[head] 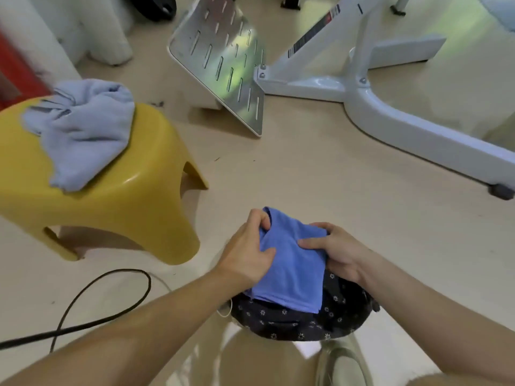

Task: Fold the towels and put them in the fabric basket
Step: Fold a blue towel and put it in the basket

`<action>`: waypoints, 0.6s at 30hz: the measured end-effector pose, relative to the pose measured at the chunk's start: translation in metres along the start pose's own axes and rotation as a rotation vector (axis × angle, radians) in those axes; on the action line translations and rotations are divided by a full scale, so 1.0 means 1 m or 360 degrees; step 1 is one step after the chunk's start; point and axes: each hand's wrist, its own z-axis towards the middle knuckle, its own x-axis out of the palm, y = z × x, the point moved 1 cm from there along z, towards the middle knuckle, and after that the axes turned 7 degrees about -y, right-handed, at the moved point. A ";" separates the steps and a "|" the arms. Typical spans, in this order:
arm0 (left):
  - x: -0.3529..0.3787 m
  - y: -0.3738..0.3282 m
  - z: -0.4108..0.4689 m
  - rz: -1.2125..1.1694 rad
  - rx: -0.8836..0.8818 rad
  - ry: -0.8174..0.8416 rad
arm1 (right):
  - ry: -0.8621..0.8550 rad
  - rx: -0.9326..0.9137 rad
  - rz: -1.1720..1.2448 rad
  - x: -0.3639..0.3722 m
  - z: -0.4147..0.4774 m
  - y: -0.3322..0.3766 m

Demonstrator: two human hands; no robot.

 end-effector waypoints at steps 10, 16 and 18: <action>0.048 0.040 -0.015 0.0786 0.0008 0.0199 | -0.0552 -0.1034 -0.1333 0.032 0.020 -0.056; 0.057 0.028 -0.004 0.1520 -0.0025 0.0745 | -0.0705 -0.1506 -0.2168 0.020 0.023 -0.068; 0.059 0.026 -0.004 0.1714 0.0222 0.0739 | -0.0543 -0.1653 -0.2301 0.022 0.025 -0.079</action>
